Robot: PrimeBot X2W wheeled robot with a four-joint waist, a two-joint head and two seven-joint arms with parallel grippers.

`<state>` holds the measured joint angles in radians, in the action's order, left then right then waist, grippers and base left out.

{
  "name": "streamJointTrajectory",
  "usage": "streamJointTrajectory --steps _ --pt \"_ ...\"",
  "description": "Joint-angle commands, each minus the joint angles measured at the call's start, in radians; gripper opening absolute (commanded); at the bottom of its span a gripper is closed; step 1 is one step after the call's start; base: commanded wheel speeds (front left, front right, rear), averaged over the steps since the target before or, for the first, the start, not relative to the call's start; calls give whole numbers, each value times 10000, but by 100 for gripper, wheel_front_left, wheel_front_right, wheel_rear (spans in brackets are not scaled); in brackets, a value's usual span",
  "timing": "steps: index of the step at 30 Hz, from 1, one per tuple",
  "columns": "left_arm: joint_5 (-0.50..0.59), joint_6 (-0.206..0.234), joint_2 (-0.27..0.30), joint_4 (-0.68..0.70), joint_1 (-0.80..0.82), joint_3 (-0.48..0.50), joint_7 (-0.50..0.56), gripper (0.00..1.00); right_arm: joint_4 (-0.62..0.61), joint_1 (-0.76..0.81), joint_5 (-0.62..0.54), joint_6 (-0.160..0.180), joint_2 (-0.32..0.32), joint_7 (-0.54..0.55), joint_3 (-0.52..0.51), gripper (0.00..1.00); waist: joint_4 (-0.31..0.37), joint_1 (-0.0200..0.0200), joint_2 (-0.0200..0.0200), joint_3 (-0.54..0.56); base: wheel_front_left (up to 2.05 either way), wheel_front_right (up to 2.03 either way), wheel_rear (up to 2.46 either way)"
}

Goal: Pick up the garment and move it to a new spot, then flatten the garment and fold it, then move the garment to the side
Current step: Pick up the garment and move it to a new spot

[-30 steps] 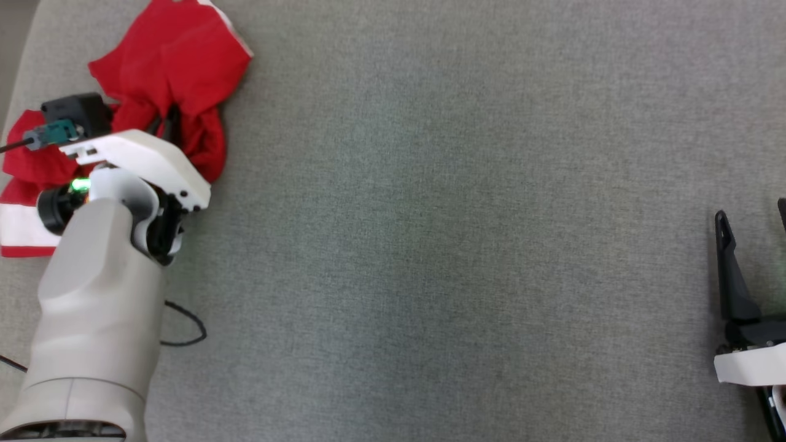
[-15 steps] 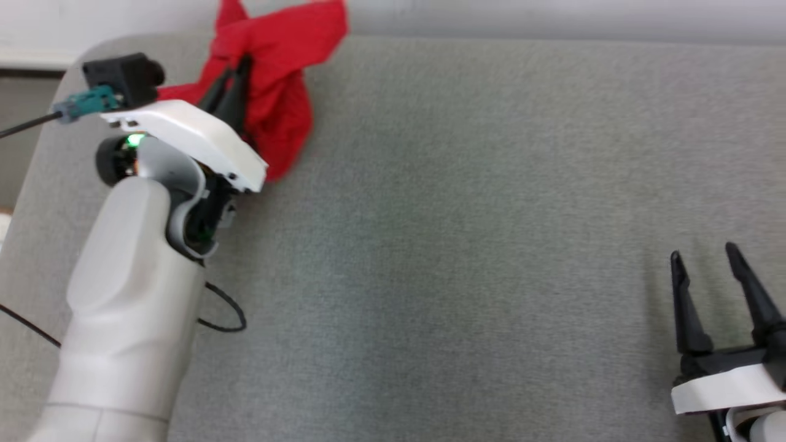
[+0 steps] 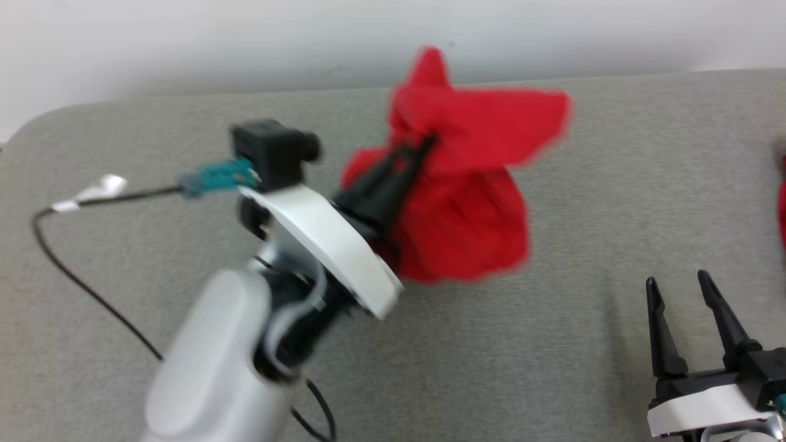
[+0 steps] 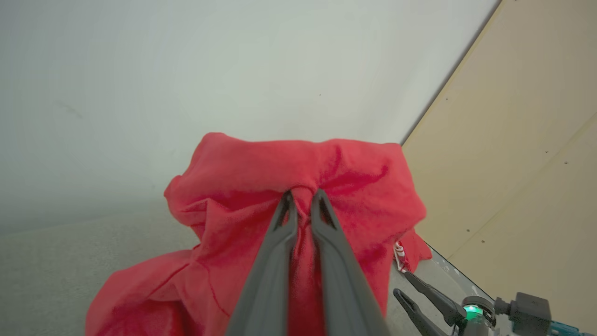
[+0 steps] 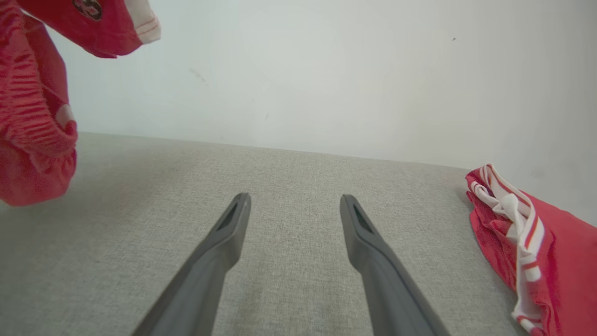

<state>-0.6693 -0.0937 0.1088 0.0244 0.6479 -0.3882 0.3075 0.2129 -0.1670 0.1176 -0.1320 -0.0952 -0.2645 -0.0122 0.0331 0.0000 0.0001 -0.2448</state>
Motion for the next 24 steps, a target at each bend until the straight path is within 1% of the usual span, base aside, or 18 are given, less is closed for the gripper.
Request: streamJointTrajectory --steps 1,7,9,11,13,16,19,21,24 --pt "-202 60 -108 468 -368 -278 190 0 28 134 73 28 57 10 7 100 314 0 -1 157 0 0 0" --pt "-1018 313 -444 1678 -1231 -1372 705 0 40 266 98 28 176 12 75 100 885 0 -1 185 0 0 0" --pt "-1364 413 -491 1860 -1432 -1682 817 0 47 261 116 28 193 12 72 100 1054 0 -1 156 0 0 0" --pt "-1559 461 -505 1917 -1536 -1822 861 0 51 268 129 28 205 12 92 100 1131 0 -1 138 0 0 0" --pt "-1802 606 -519 1907 -1628 -1964 883 0 65 283 159 28 236 10 105 100 1275 0 -1 96 0 0 0" --pt "-1936 848 -524 1442 -1653 -1937 800 0 98 268 198 28 282 12 102 100 1460 0 -1 20 0 0 0" --pt "-1456 1023 -306 567 -1323 -1728 596 0 157 208 232 28 322 10 142 100 1635 0 -1 -42 0 0 0" --pt "-1004 1056 -90 -128 -1125 -1676 379 0 207 178 242 28 351 10 174 100 1744 0 -1 -44 0 0 0" --pt "-923 1145 -52 -1235 -970 -1354 -50 0 297 164 260 28 375 12 218 100 1877 0 -1 7 0 0 0"
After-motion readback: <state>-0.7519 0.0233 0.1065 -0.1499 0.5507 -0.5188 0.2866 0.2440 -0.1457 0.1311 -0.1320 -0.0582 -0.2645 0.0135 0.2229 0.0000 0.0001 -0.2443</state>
